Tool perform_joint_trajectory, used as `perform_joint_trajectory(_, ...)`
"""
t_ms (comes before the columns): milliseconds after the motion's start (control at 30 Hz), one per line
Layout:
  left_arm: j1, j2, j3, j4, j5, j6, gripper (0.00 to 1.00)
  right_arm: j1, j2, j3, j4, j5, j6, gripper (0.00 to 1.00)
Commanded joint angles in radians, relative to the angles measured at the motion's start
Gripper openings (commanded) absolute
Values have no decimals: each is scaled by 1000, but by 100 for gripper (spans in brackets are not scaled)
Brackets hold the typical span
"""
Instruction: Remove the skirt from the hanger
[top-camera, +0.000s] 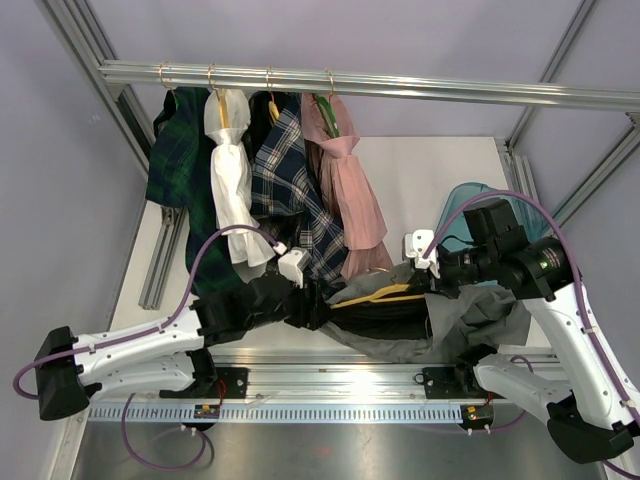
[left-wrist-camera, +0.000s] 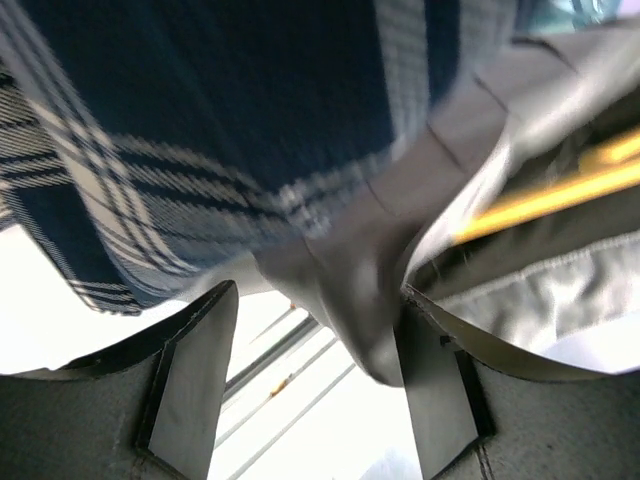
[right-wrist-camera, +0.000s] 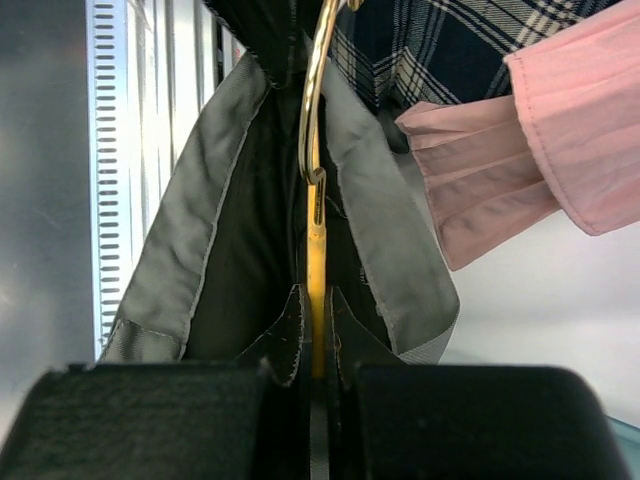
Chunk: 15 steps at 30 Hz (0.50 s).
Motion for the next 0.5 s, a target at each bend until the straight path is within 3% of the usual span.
perform_joint_trajectory(0,-6,-32,-25,86,82,39,64,-2,-7,6,80,12,32,0)
perform_joint_trajectory(100,-6,-42,-42,94,94,45,38,-2,-8,6,86,15,37,0)
perform_joint_trajectory(133,-6,-39,-48,95,103,45,12,-2,-10,6,89,15,37,0)
perform_joint_trajectory(167,-6,-40,-53,92,99,45,0,0,-11,5,90,15,37,0)
perform_joint_trajectory(300,-6,-68,-61,7,29,25,0,0,-30,-6,80,18,11,0)
perform_joint_trajectory(467,-2,-143,-42,-255,-237,-93,0,-2,-86,-26,49,55,-72,0)
